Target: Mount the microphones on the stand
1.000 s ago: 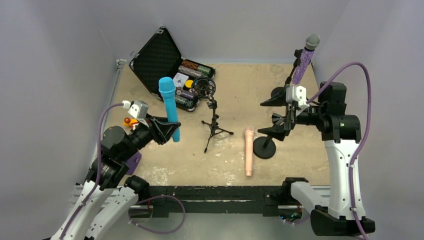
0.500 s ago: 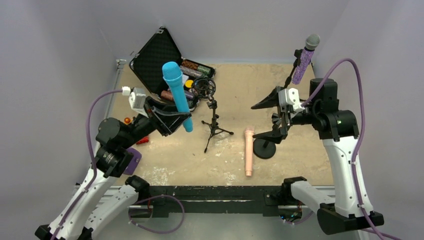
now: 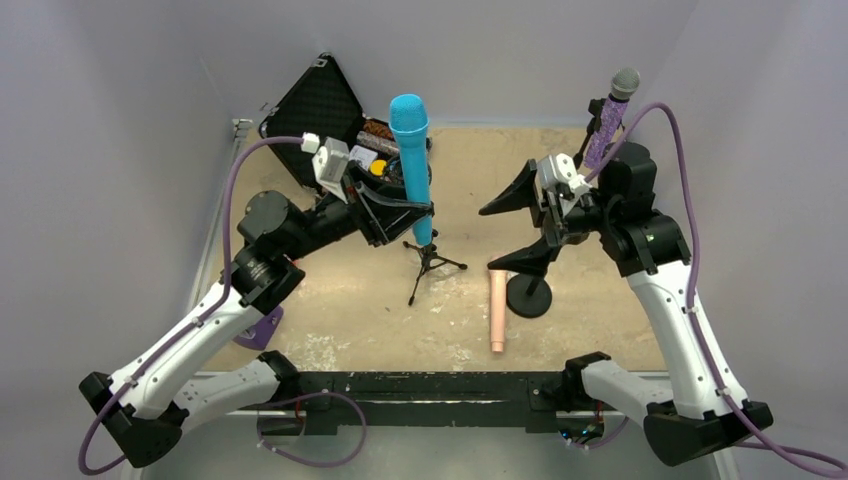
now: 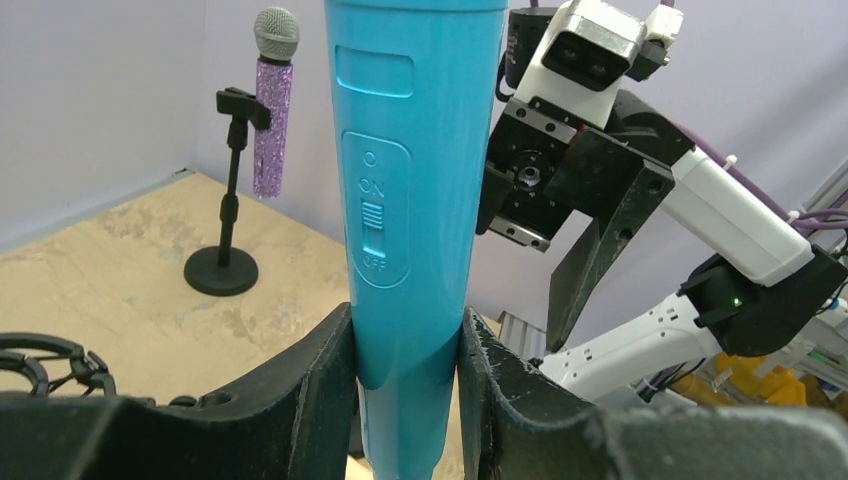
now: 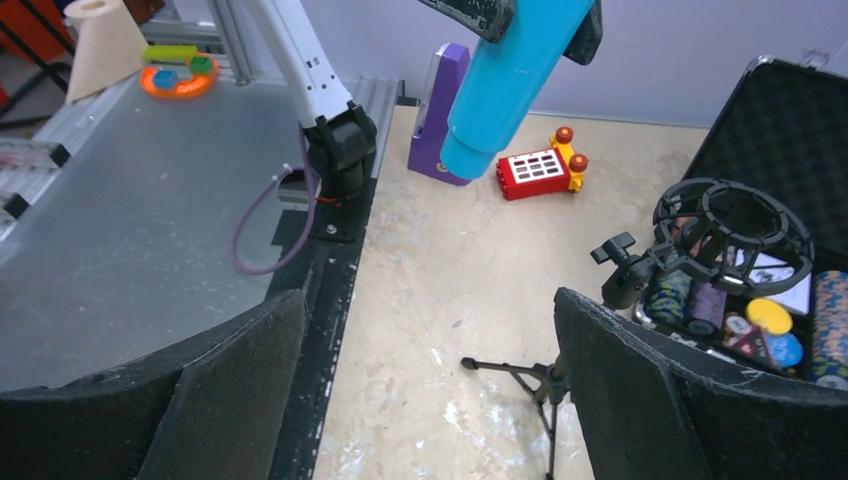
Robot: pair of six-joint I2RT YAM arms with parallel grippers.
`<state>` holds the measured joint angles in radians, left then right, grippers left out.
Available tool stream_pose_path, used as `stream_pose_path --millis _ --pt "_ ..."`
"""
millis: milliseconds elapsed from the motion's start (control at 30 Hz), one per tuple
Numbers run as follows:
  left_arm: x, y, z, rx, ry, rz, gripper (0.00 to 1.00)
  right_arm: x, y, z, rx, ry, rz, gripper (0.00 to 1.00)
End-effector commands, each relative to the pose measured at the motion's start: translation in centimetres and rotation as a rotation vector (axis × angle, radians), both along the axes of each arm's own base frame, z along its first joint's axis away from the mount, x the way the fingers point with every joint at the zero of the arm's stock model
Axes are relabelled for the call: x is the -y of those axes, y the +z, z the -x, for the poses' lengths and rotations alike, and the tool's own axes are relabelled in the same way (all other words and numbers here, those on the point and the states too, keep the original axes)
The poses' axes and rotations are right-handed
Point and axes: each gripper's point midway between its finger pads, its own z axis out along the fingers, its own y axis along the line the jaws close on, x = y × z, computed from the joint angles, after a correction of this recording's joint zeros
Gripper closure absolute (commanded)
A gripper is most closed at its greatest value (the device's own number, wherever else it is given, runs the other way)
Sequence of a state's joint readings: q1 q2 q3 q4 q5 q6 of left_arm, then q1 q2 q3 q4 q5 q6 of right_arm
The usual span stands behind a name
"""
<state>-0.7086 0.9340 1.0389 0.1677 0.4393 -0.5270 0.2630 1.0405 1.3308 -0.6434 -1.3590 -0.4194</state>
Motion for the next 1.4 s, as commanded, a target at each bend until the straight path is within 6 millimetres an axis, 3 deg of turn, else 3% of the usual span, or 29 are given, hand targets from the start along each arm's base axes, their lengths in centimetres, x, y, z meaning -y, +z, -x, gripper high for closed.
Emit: stream_pose_path --millis 0,433,700,800,867,933,1000,1167,1233,1367 --pt "0.6 5.1 -0.2 0.127 0.013 0.115 1.00 -0.6 1.8 0.1 -0.061 0.041 -0.046 0.03" --pt "5.3 6.1 -1.0 0.121 -0.024 0.156 1.00 -2.2 2.5 -0.9 -0.268 0.072 -0.076 0.06" --pt "7.7 5.7 -0.8 0.102 -0.067 0.156 1.00 -2.6 2.3 -1.2 -0.333 0.073 -0.087 0.22" --pt "8.2 5.4 -0.7 0.093 -0.079 0.156 1.00 -2.7 2.2 -1.1 -0.343 0.080 -0.089 0.38" --pt "8.4 5.2 -0.7 0.086 -0.082 0.154 1.00 -2.7 2.1 -1.0 -0.348 0.088 -0.087 0.70" --pt "8.3 5.3 -0.6 0.085 -0.083 0.155 1.00 -2.7 1.8 -1.0 -0.355 0.092 -0.083 0.91" --pt "7.9 5.3 -0.5 0.076 -0.077 0.156 0.85 -2.6 1.5 -0.9 -0.358 0.097 -0.078 1.00" --pt "5.0 5.6 -0.8 0.054 -0.017 0.184 0.13 -2.4 0.2 -0.5 -0.334 0.111 -0.059 1.00" --pt "4.0 6.0 -0.6 0.057 -0.032 0.181 0.03 -2.3 -0.1 -0.1 -0.317 0.128 -0.052 1.00" --pt "3.8 6.7 -0.2 0.015 -0.134 0.141 0.01 -2.2 -0.4 0.0 -0.305 0.153 -0.041 1.00"
